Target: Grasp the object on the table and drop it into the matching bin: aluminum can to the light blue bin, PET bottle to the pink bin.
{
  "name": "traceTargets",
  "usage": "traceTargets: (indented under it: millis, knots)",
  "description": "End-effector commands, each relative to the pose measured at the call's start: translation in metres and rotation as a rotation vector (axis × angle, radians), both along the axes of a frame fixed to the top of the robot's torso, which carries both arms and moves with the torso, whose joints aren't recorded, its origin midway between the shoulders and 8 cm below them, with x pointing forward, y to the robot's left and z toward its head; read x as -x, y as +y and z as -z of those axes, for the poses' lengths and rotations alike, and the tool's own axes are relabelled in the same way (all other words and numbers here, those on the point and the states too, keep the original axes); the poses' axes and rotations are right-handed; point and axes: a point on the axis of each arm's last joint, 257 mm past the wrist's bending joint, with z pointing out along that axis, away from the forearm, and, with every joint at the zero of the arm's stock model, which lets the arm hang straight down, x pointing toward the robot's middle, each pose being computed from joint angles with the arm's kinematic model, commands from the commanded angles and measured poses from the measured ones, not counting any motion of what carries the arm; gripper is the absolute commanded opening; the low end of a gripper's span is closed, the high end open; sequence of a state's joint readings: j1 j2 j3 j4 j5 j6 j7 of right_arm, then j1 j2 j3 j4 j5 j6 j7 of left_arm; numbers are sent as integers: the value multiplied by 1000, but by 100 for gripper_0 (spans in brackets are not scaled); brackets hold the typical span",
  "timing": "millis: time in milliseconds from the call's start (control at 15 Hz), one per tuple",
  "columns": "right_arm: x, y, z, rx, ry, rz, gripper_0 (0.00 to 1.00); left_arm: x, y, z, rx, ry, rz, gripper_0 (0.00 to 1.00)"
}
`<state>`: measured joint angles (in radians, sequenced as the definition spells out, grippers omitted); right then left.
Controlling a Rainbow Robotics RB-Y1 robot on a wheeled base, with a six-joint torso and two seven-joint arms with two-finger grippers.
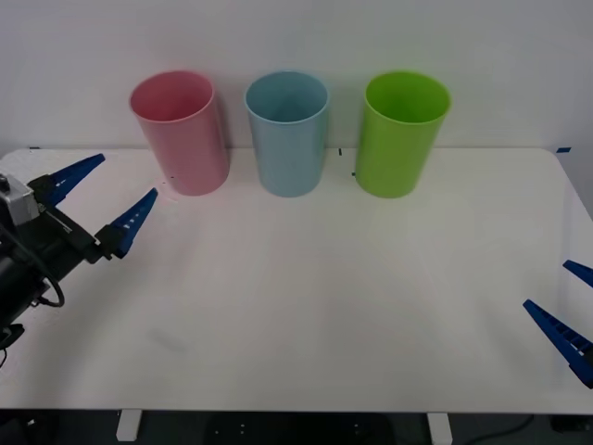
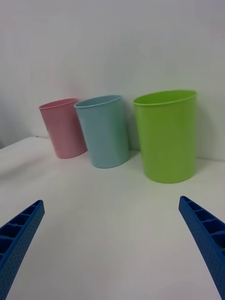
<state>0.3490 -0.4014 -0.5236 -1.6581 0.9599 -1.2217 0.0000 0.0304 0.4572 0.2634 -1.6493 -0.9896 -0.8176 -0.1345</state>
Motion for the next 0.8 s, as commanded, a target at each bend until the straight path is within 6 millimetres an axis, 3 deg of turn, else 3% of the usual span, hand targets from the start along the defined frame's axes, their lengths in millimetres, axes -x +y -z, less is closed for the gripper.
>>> traceTargets:
  millis: [67,400,800]
  knots:
    - [0,0,0,0,0,0,100,22,27,12,-46,20,-6,100]
    - [0,0,0,0,0,0,100,54,62,33,-90,73,-41,100]
    - [0,0,0,0,0,0,100,81,78,49,-111,118,-64,100]
